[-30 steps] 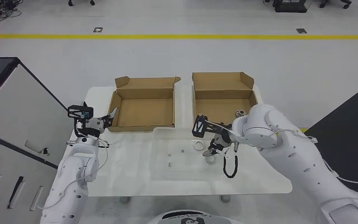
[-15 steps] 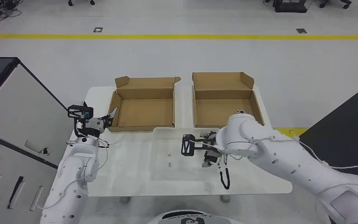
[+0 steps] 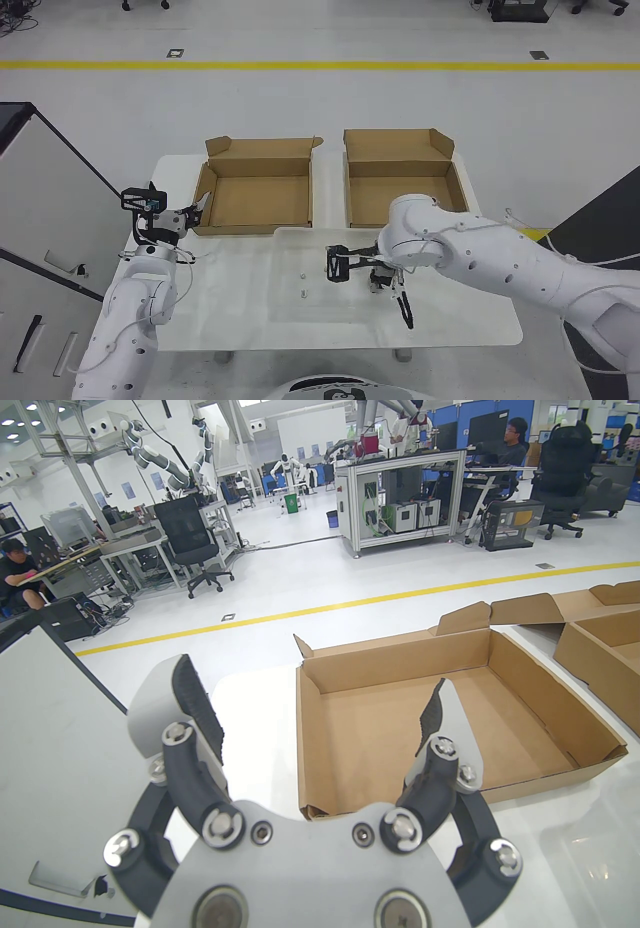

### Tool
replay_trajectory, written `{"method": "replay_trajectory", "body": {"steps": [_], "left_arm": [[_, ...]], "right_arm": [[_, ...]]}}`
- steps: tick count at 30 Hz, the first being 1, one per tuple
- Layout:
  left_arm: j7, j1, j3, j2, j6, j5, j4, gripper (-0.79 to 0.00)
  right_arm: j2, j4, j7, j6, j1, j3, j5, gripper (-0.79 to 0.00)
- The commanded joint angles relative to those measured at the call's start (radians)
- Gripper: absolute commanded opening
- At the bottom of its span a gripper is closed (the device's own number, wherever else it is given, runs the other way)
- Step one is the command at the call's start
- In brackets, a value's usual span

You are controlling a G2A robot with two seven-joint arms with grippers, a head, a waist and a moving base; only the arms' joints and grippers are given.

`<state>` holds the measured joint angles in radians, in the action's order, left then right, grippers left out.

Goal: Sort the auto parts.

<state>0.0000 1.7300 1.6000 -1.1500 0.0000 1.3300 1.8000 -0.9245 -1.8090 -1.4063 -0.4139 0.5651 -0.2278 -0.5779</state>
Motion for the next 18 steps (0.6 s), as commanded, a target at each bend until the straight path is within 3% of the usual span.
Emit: {"method": "replay_trajectory", "body": {"steps": [1,18], "left_arm": [[0.000,0.000,0.000,0.000,0.000,0.000,0.000,0.000],[0.000,0.000,0.000,0.000,0.000,0.000,0.000,0.000]], "right_arm": [[-0.008,0.019,0.004,-0.004,-0.016,0.027,0.002,-0.323],[-0.103,0.141,0.004,-0.004,0.035,0.058,-0.136,-0.394]]}}
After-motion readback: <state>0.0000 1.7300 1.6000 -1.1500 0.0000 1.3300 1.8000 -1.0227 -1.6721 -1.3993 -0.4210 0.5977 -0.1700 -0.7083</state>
